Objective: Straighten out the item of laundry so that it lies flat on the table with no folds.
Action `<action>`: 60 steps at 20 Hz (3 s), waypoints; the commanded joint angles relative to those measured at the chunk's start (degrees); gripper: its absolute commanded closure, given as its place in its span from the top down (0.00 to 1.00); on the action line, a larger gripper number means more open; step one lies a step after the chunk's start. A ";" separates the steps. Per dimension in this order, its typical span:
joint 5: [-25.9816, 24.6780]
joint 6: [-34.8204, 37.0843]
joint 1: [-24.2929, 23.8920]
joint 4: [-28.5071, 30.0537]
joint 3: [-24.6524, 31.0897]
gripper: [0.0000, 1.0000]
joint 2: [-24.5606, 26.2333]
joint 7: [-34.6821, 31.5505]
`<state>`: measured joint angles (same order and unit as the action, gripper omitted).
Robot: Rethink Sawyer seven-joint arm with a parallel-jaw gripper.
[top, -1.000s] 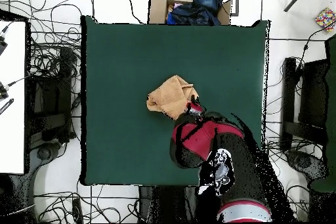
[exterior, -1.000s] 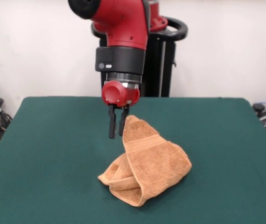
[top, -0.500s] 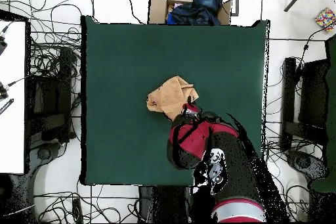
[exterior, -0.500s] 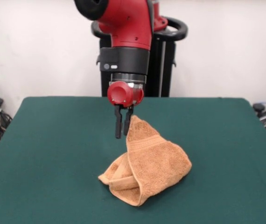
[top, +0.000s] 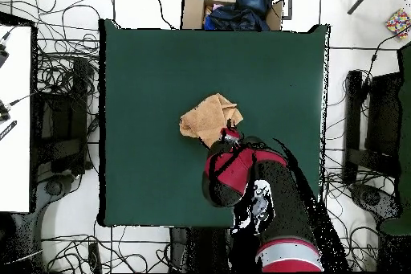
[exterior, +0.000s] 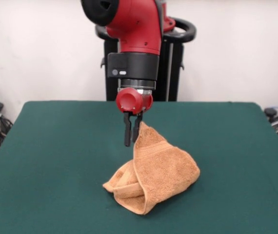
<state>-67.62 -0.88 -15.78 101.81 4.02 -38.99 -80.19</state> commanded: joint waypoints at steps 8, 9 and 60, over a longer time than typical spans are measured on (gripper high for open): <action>-3.36 4.43 0.52 -0.67 4.99 1.00 2.21 1.02; -3.39 4.54 0.56 -0.63 5.09 1.00 2.13 1.19; 3.36 8.08 -8.48 3.48 15.10 0.00 -1.16 -3.57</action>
<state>-66.95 3.90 -24.36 104.10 14.35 -39.90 -80.19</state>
